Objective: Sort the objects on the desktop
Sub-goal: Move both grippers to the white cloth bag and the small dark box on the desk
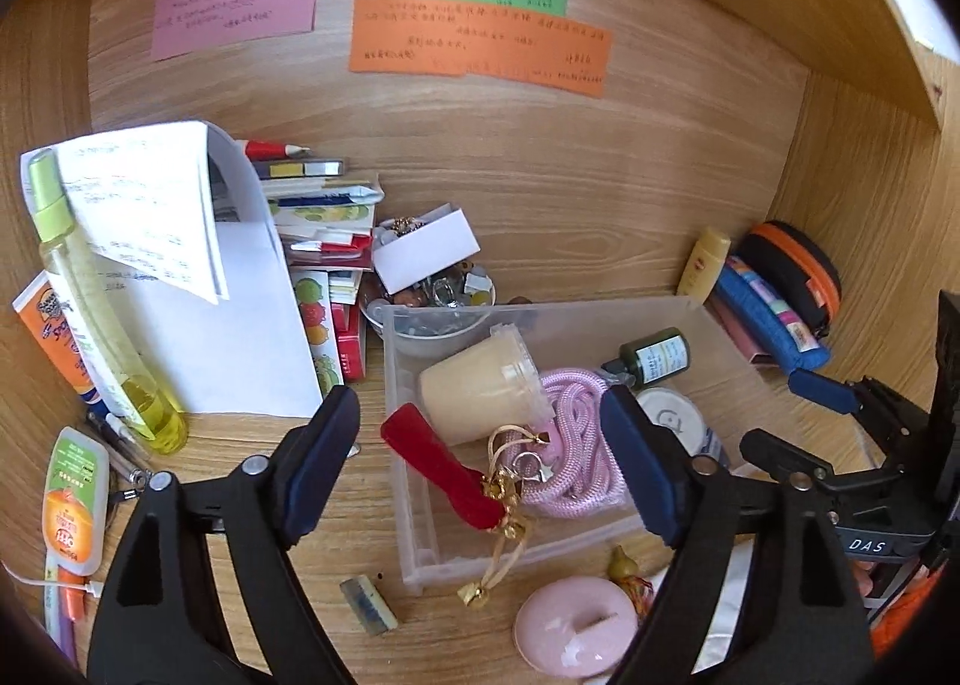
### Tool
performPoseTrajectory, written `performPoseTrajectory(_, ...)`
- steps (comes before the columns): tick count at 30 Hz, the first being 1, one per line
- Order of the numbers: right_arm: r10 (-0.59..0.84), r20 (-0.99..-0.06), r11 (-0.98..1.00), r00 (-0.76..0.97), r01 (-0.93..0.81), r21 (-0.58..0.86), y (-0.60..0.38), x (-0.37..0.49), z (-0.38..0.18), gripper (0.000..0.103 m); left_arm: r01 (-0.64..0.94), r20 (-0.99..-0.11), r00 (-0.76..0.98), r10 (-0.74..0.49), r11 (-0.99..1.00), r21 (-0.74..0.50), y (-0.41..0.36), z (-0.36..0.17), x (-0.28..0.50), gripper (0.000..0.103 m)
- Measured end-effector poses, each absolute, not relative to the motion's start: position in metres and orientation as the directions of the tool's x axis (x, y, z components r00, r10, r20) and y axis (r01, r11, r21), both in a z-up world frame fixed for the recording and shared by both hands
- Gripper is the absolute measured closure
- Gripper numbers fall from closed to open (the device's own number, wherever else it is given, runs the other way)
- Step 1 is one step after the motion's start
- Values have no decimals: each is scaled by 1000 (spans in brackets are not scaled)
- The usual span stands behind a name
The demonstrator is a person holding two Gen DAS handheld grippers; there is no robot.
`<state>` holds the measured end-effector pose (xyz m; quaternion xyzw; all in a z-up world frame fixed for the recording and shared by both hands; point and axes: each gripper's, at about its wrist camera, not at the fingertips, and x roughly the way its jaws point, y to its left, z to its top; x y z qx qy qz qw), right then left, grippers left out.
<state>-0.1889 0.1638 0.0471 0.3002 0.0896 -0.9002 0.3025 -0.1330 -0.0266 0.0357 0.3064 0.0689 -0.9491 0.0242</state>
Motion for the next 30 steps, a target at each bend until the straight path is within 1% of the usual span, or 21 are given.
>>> performPoseTrajectory(7,-517,-589,-793,-622,607,55,173,-168,55,18,111,-573,-818,-51,-991,-69,-28,43,-106,16)
performPoseTrajectory(15,-522,-598,-789,-608,610,69,178,-150,54,18,144,-591,-801,-93,-989,-39,-35,35,-80,16)
performPoseTrajectory(22,-507,-637,-790,-581,609,73,177,-137,37,18,185,-655,-744,-128,-983,-18,-52,7,-74,16)
performPoseTrajectory(30,-481,-694,-794,-536,602,85,179,-128,14,18,202,-748,-650,-132,-979,-2,-66,-40,-81,16)
